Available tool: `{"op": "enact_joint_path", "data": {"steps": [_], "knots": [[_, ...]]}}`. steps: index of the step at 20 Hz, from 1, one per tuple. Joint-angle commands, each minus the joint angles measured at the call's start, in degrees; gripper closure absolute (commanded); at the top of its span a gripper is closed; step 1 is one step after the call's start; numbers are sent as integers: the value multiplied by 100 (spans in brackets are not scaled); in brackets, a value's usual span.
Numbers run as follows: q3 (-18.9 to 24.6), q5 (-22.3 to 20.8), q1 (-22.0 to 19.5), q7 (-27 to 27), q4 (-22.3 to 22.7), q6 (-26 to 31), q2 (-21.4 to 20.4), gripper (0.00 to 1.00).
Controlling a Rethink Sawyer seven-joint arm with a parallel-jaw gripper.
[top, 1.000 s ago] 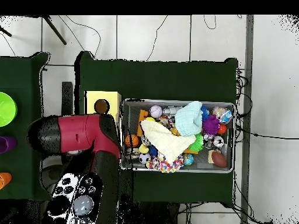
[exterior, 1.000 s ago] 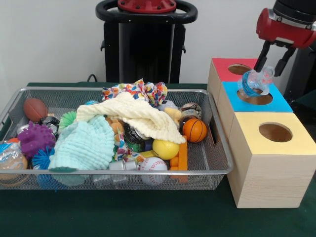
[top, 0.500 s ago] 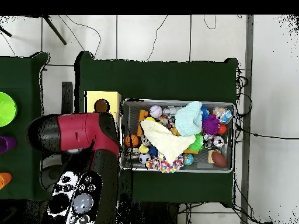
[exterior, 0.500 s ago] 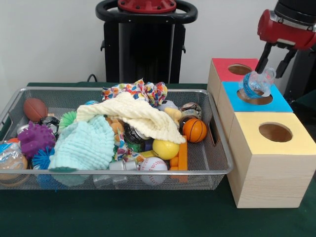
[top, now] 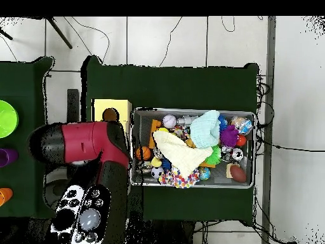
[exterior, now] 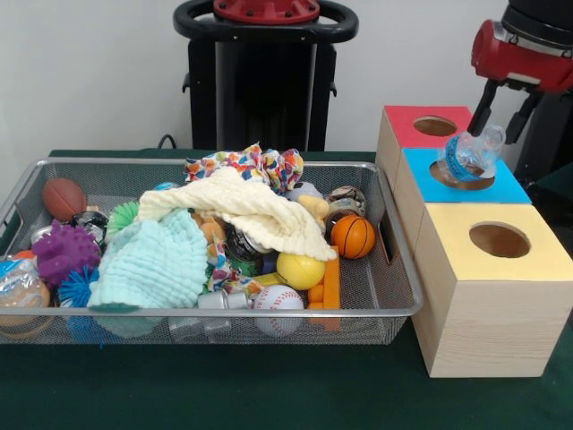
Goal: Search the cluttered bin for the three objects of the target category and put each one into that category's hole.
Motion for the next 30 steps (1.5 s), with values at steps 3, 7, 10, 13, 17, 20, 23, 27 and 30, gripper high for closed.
{"op": "enact_joint_path", "data": {"steps": [3,7,10,13,17,20,23,27,30], "knots": [[145,183,-48,1390,121,-186,203,100],[152,206,-55,1355,157,-280,176,100],[155,237,-44,1384,200,-384,152,100],[153,238,-61,1347,211,-391,131,100],[181,242,-120,1246,351,-502,33,100],[182,214,-147,1179,529,-668,-48,100],[215,208,-183,1136,655,-841,-53,100],[206,193,-165,1156,651,-911,-3,100],[206,197,-153,1159,680,-970,12,100]]}}
